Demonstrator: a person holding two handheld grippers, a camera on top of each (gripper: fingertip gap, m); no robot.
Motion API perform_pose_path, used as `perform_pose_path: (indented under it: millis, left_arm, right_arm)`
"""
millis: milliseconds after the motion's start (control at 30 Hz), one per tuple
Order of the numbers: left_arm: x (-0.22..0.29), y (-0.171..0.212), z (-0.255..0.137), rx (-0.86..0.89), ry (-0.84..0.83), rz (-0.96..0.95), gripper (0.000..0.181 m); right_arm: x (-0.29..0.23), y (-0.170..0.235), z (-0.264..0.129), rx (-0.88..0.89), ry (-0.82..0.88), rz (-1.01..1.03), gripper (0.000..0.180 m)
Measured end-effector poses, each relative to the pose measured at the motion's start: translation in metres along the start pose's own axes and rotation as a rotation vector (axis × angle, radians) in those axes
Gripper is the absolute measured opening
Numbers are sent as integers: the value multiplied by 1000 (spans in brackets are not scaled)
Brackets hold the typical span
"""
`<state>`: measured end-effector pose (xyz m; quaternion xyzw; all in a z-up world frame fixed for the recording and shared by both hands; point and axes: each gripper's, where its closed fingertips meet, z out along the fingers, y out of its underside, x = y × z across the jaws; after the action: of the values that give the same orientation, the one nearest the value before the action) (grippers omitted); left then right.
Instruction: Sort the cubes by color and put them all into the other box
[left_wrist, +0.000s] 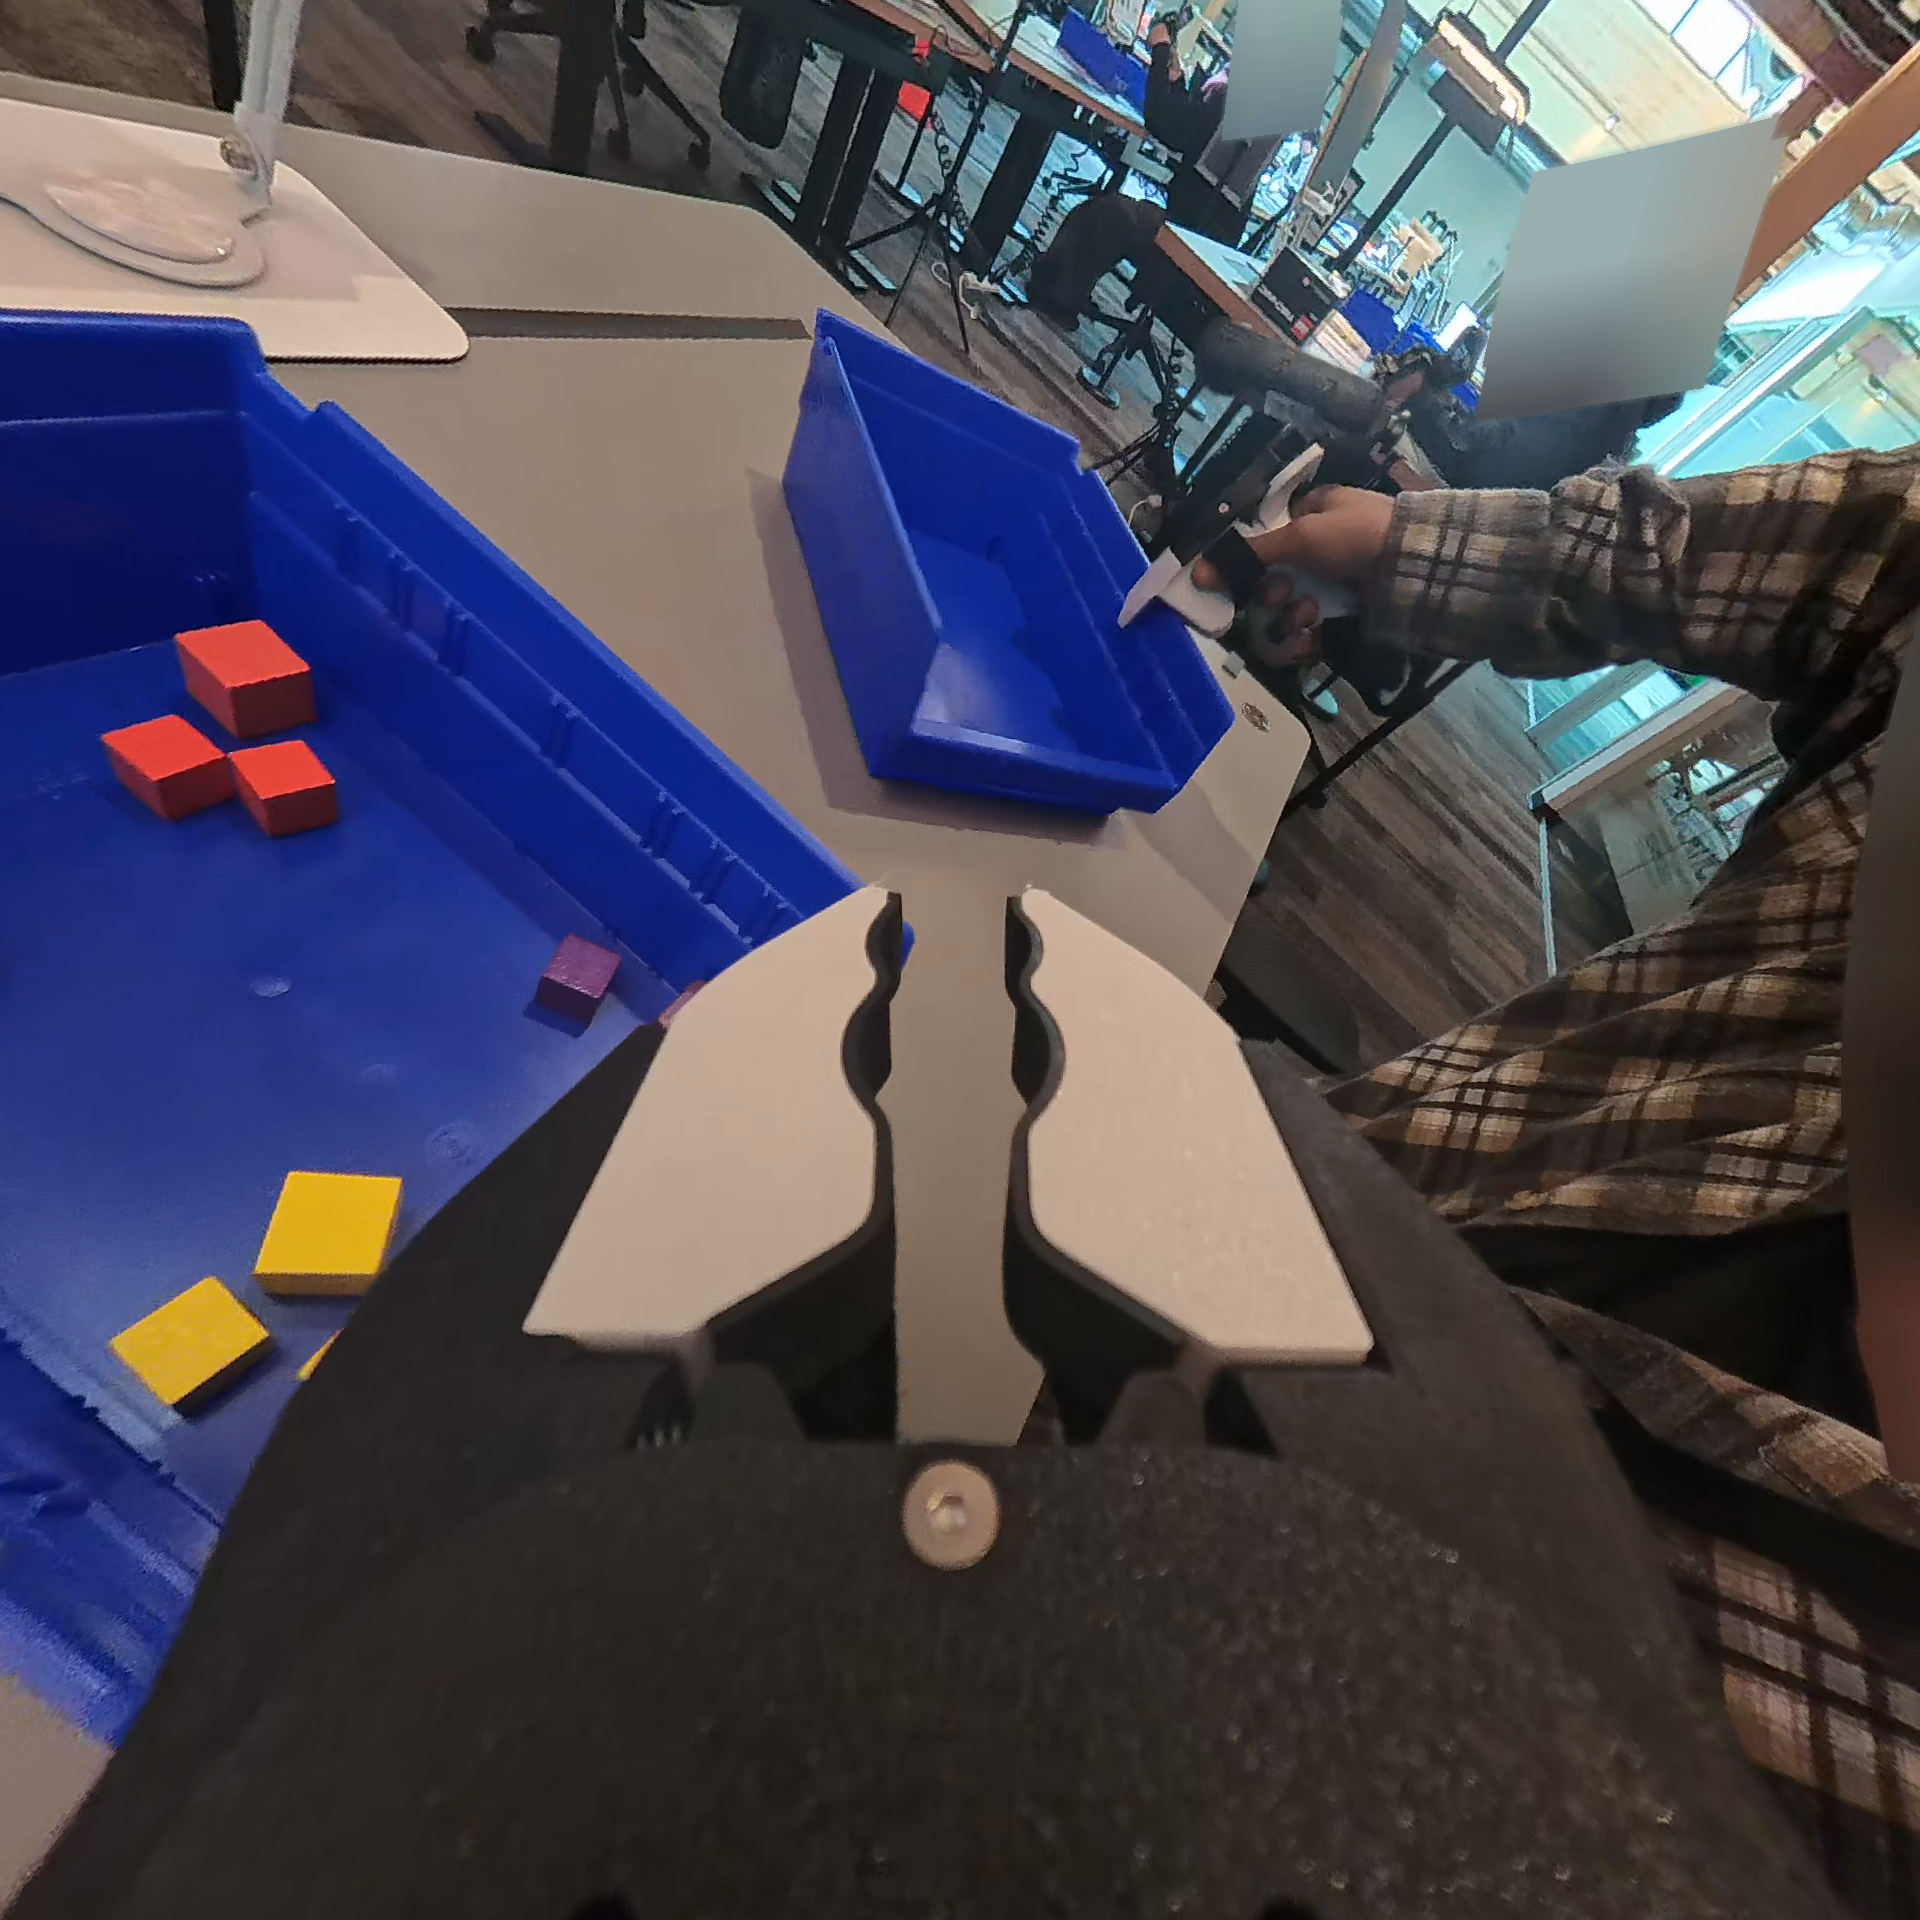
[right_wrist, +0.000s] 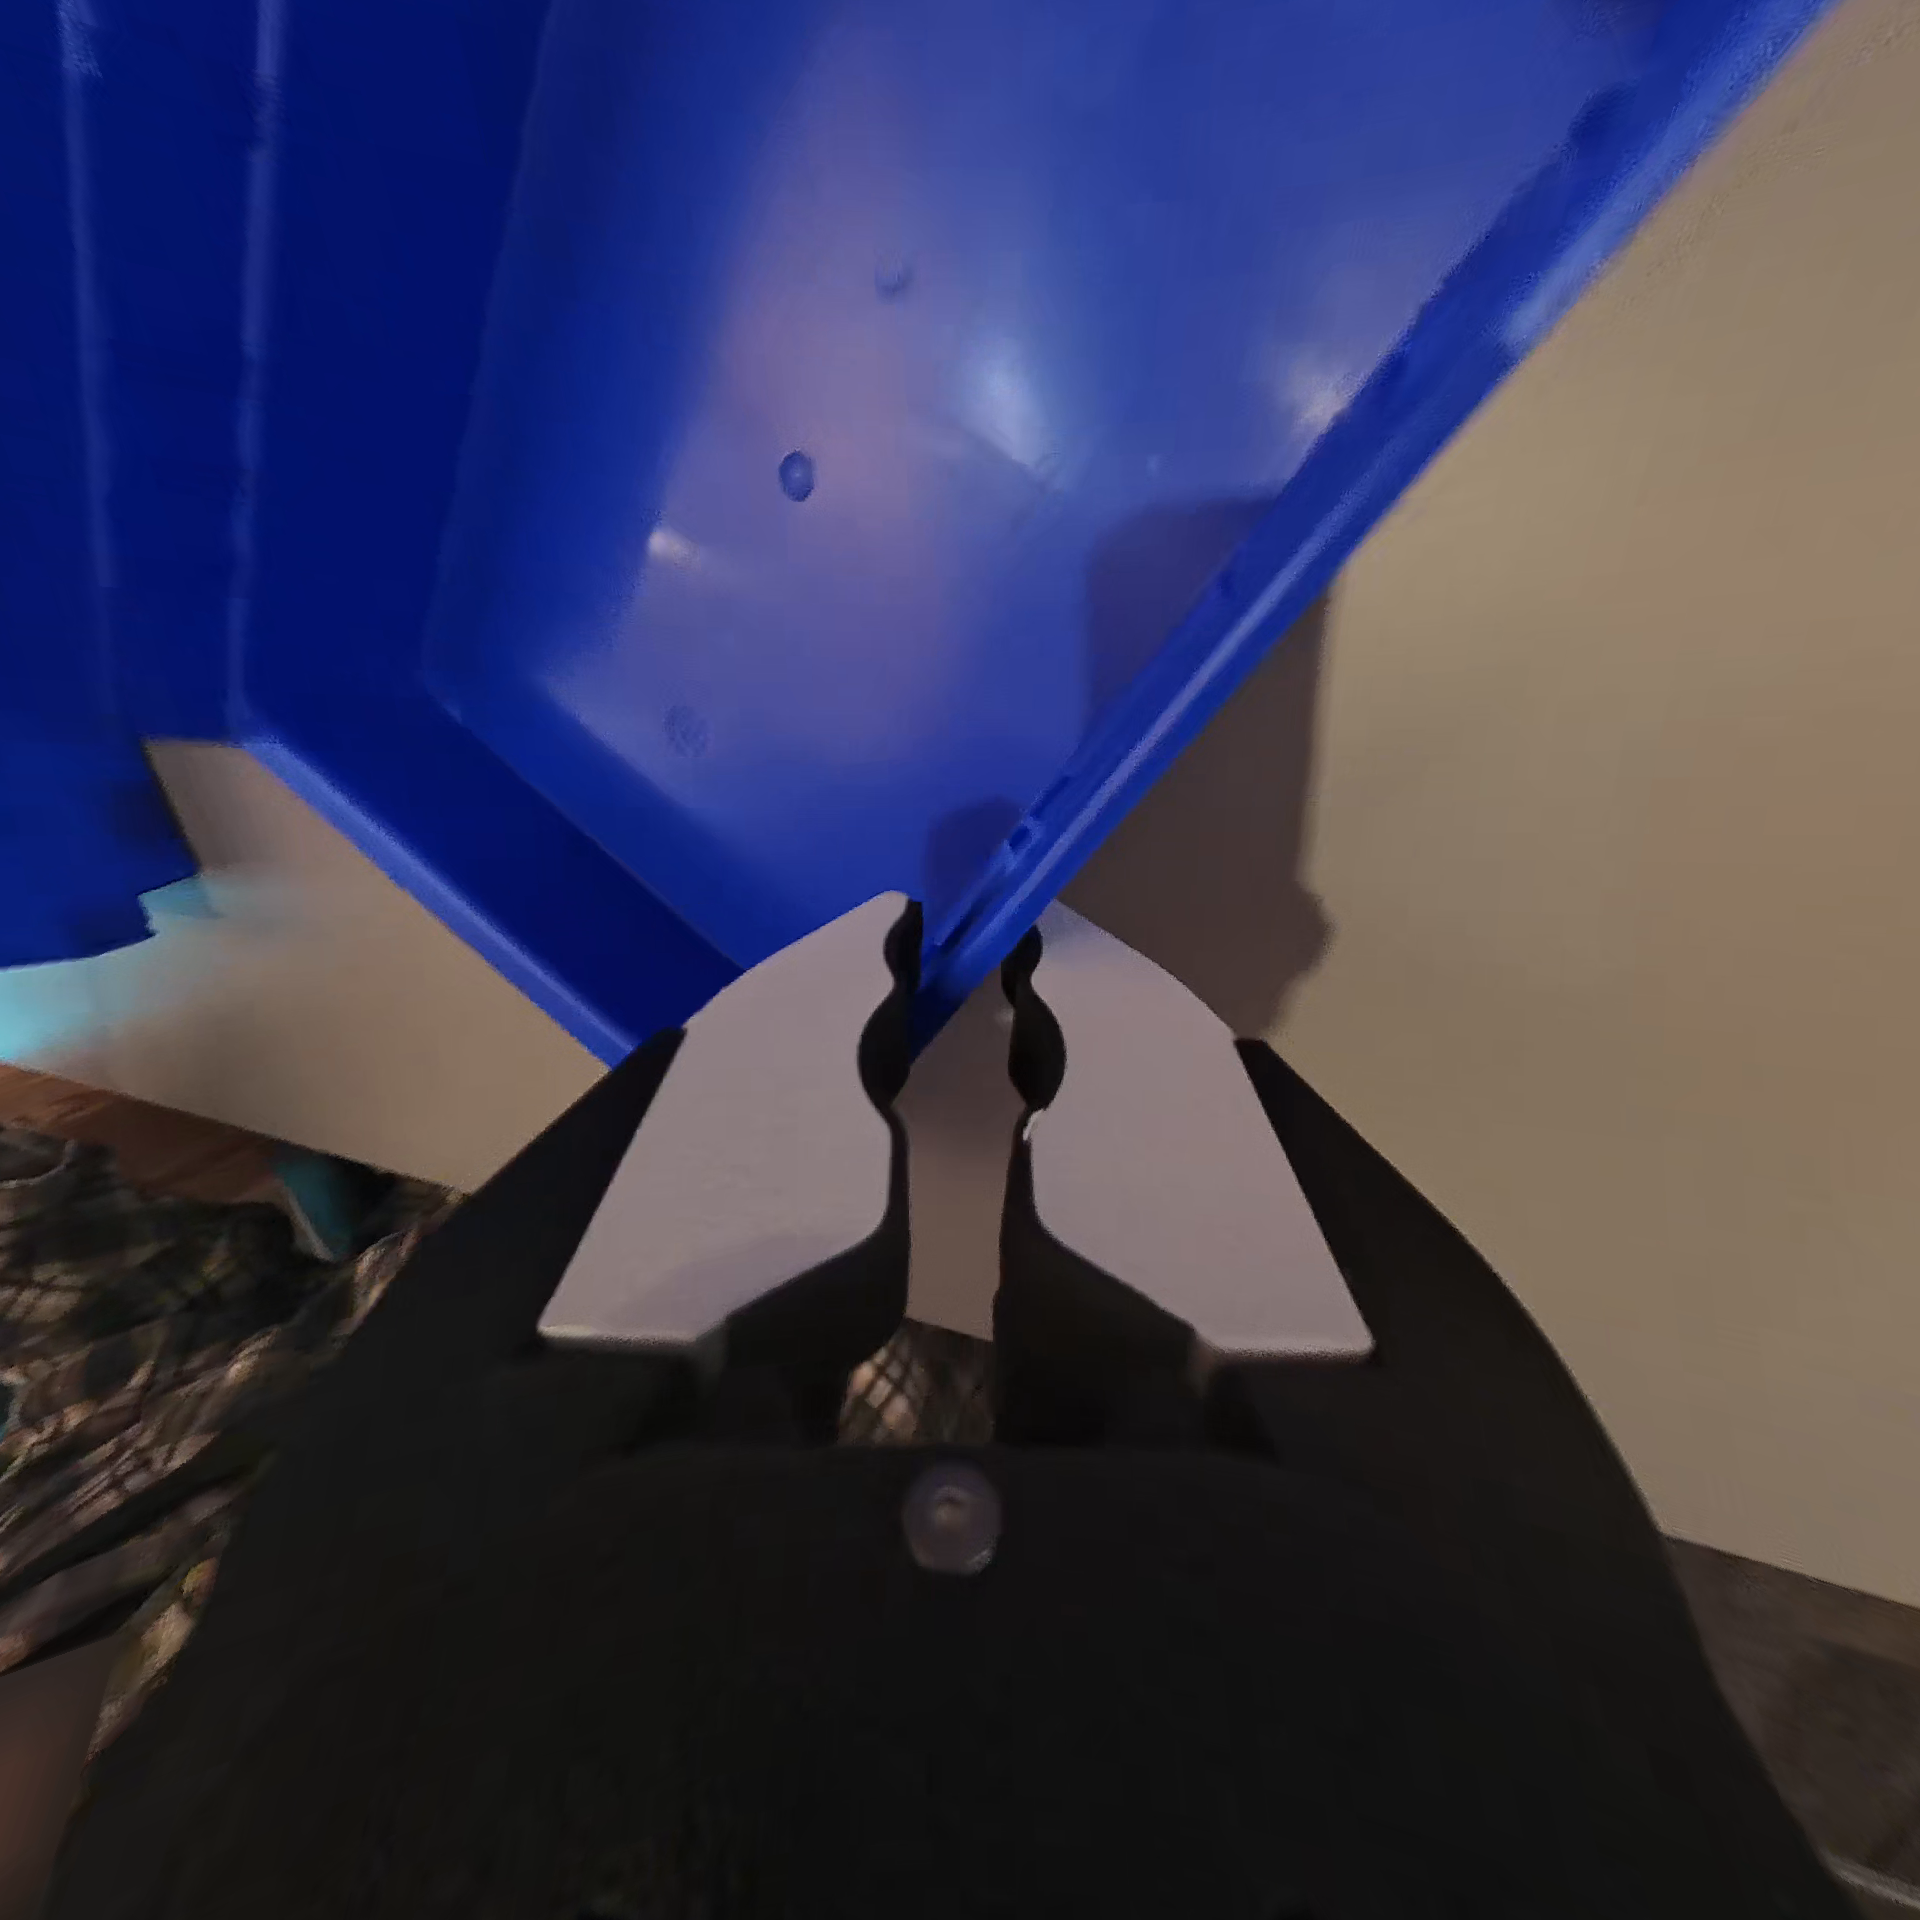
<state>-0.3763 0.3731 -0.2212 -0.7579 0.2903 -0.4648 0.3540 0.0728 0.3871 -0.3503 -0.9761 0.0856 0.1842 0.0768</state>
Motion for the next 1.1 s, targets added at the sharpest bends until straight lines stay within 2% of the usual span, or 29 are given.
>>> perform_pose_path:
  millis: [233, 400, 567, 1033, 1067, 1100]
  left_arm:
    - [-18, 8, -4, -21, -38, -54, 19]
    - [-34, 13, -11, -35, -90, -95, 19]
    - [-40, 16, -13, -47, -117, -122, 19]
    - [-40, 16, -3, -68, -152, -147, 20]
    - [-41, 16, -4, -68, -161, -148, 20]
    - [-43, 15, -6, -68, -177, -148, 22]
  right_arm:
    - [69, -37, -22, 23, 125, 23, 3]
    - [124, -65, -40, 38, 243, 6, 5]
    - [164, -84, -54, 28, 288, 4, 5]
    - [227, -97, -77, -43, 282, -58, 4]
    - [226, -95, -80, -58, 271, -70, 6]
    - [221, -96, -84, -56, 248, -96, 16]
